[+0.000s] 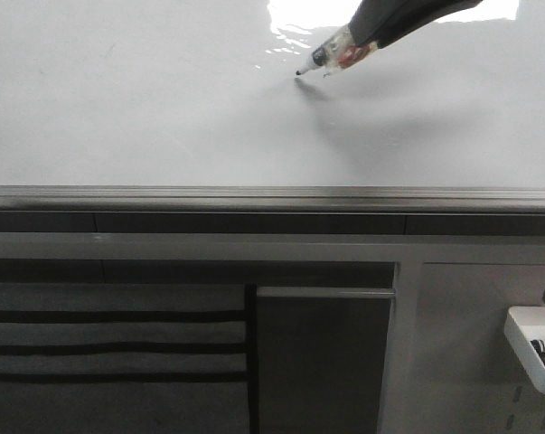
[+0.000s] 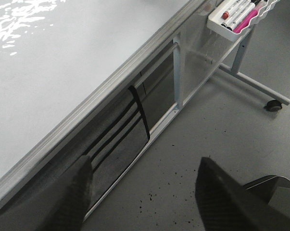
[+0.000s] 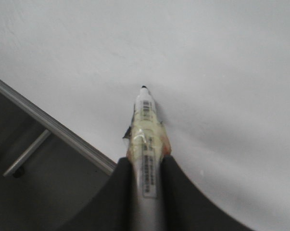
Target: Write number 3 on whiteboard
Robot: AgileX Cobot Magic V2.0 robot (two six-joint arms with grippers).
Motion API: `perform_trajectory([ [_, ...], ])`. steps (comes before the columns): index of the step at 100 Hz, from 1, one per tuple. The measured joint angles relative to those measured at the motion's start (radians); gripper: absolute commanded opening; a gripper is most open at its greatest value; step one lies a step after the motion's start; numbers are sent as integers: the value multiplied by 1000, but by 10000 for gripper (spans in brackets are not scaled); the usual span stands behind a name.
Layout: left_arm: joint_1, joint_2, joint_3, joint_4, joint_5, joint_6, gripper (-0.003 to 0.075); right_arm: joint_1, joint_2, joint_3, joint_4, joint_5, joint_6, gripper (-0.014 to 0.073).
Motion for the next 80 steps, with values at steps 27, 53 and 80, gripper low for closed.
perform_trajectory([
  [27,0,0,0,0,0,0,430,-63,-4,-4,-23,60,0,1],
  [53,0,0,0,0,0,0,430,-52,-5,46,1,68,0,1],
  [80,0,0,0,0,0,0,430,-41,32,29,16,78,-2,1],
])
